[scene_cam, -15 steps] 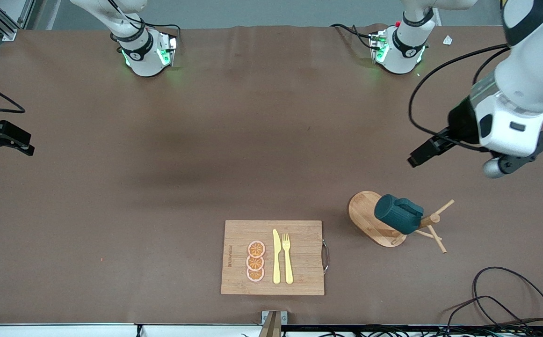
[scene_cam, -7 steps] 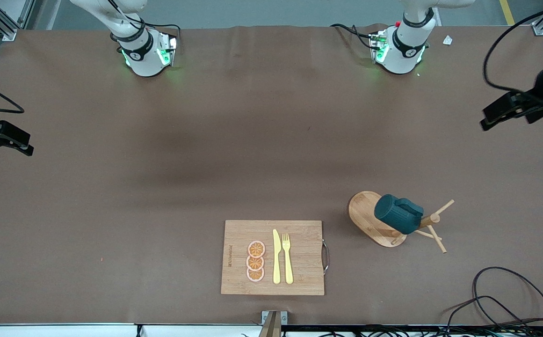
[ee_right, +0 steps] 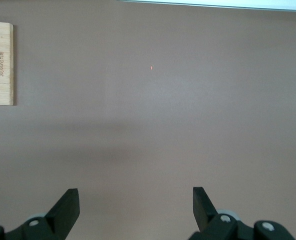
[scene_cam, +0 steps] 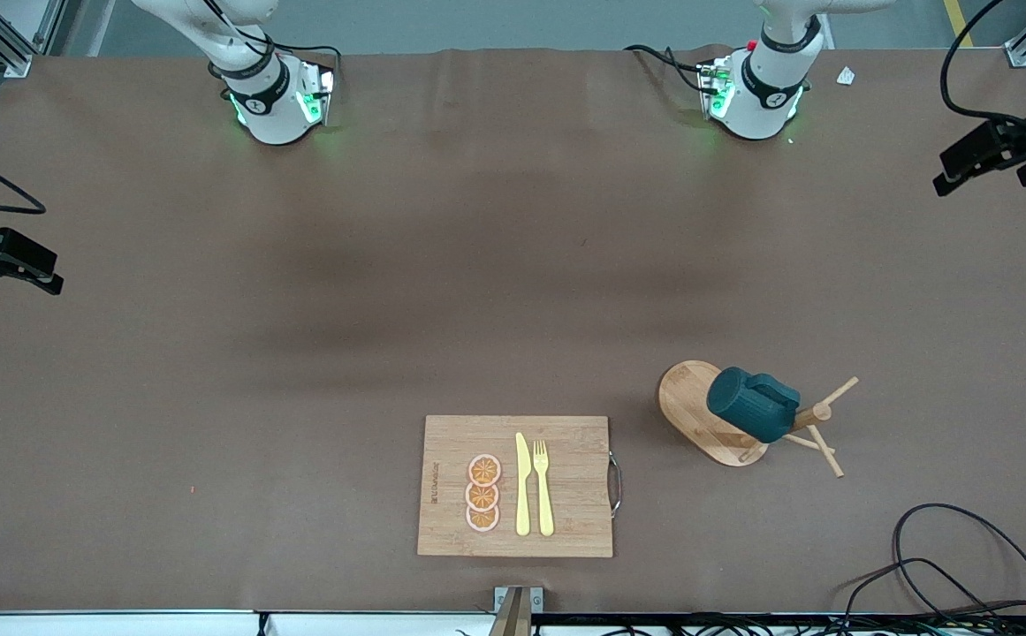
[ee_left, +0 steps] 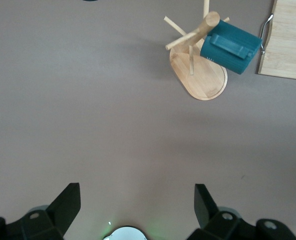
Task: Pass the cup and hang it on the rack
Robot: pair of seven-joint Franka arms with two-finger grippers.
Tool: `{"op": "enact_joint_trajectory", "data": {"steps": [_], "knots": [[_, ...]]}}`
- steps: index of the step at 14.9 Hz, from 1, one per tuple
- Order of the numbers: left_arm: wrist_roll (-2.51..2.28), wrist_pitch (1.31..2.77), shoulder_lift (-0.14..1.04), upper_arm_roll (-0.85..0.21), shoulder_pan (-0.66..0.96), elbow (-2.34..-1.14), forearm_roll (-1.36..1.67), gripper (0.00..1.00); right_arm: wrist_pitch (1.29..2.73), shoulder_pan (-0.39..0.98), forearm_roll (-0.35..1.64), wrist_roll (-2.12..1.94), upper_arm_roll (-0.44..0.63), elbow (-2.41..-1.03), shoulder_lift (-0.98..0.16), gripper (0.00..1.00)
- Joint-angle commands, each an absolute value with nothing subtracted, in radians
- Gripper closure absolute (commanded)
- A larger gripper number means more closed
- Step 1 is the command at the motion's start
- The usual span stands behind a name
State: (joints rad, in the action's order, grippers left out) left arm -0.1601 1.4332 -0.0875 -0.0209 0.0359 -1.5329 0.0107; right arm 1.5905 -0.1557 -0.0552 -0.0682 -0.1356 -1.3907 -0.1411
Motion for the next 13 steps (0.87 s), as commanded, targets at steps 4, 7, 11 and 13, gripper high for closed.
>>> {"op": "enact_joint_trajectory", "data": {"steps": [4,7,11,13], "knots": [[-0.149,1.477,-0.146,-0.089,0.046,-1.609,-0.002,0.0,1.582,-0.155,-0.071,-0.057,-0.14,-1.396,-0.124,0.0],[-0.152,1.476,-0.133,-0.1,0.055,-1.586,-0.002,0.0,1.58,-0.155,-0.071,-0.055,-0.14,-1.396,-0.124,0.0],[-0.155,1.473,-0.124,-0.1,0.058,-1.582,-0.003,0.0,1.58,-0.155,-0.069,-0.055,-0.14,-1.396,-0.124,0.0],[-0.155,1.47,-0.127,-0.1,0.055,-1.583,-0.003,0.0,1.58,-0.155,-0.069,-0.055,-0.14,-1.396,-0.124,0.0]]}}
